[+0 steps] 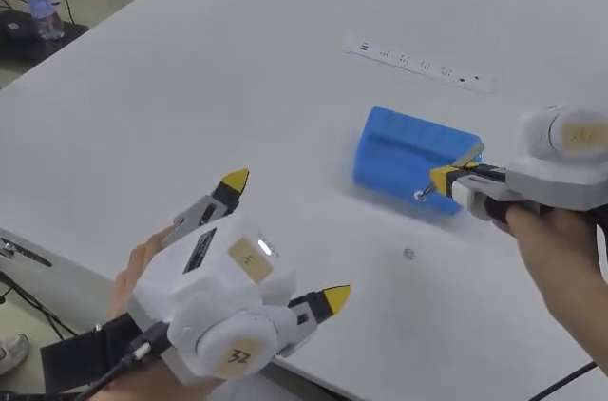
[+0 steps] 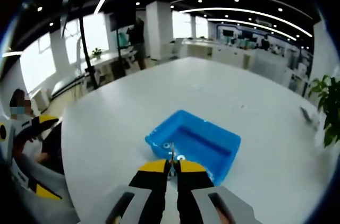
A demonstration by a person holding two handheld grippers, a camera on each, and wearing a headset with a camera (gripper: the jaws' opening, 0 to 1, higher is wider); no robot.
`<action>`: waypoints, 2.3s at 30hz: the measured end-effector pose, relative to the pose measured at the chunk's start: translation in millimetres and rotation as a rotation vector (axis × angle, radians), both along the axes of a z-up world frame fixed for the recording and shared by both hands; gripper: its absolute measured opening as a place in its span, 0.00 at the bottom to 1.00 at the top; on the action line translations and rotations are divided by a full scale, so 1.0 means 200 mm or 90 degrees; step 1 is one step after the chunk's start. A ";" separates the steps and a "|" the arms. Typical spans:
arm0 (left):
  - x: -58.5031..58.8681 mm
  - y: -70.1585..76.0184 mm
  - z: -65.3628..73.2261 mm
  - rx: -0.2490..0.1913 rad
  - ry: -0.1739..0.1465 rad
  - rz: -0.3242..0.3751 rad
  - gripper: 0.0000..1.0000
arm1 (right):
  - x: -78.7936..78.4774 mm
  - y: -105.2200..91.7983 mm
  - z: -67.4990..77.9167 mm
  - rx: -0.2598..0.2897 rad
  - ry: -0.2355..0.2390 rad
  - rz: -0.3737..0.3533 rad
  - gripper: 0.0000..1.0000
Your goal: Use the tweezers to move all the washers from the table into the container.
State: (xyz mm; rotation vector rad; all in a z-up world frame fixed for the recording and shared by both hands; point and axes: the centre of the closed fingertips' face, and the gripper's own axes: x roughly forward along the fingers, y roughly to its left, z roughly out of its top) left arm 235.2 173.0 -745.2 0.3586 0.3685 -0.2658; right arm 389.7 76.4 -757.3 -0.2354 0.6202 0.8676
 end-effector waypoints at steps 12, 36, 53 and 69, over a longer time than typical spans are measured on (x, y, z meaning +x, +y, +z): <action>0.00 0.01 0.01 0.004 -0.007 0.005 0.94 | 0.19 0.01 0.02 -0.017 -0.033 -0.024 0.02; 0.00 0.01 -0.02 0.017 0.005 0.000 0.95 | 0.24 -0.07 -0.30 -0.105 0.026 -0.049 0.02; 0.00 0.00 -0.02 0.022 0.008 -0.005 0.95 | 0.25 -0.07 -0.30 -0.077 0.021 -0.060 0.02; 0.00 0.00 -0.02 0.020 0.009 -0.004 0.95 | 0.26 -0.10 -0.23 -0.041 0.025 -0.078 0.03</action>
